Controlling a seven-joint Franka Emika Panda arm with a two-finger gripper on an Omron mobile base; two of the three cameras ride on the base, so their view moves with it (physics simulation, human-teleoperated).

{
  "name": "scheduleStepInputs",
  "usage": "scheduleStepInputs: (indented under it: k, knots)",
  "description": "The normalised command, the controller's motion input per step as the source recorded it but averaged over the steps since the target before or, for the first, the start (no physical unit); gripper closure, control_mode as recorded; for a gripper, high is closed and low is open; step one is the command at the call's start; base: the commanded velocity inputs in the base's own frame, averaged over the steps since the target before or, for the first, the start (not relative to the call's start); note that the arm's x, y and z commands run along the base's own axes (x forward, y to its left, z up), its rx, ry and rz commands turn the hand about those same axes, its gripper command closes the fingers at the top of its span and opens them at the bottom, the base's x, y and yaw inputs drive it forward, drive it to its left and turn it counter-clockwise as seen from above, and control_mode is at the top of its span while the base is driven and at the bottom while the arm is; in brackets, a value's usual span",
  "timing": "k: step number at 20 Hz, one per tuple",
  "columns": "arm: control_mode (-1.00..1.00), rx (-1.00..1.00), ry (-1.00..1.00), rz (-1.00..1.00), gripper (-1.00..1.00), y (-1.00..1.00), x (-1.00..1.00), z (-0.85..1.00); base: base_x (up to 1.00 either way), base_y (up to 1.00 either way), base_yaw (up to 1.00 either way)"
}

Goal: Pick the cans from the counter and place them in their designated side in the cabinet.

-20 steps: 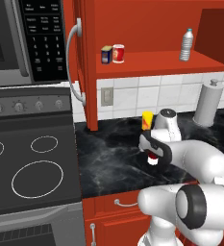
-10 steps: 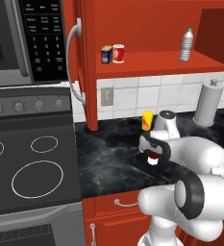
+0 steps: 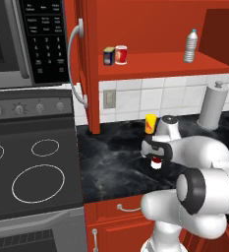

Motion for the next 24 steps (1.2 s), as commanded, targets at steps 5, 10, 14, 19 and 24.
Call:
scheduleStepInputs:
  k: [5,10,14,19,24]
  knots:
    - [-1.0,0.0,0.0,0.0,-1.0,-0.01,0.07,-0.11,0.0,0.0,0.0]
    - [-1.0,0.0,0.0,0.0,1.0,-0.01,0.06,-0.12,0.0,0.0,0.0]
    - [-1.0,0.0,0.0,0.0,1.0,-0.01,0.0,-0.08,0.0,0.0,0.0]
    - [-1.0,0.0,0.0,0.0,1.0,-0.07,-0.01,0.0,0.0,0.0,0.0]
    - [-1.0,0.01,0.0,0.0,1.0,-0.07,-0.04,0.09,0.0,0.0,0.0]
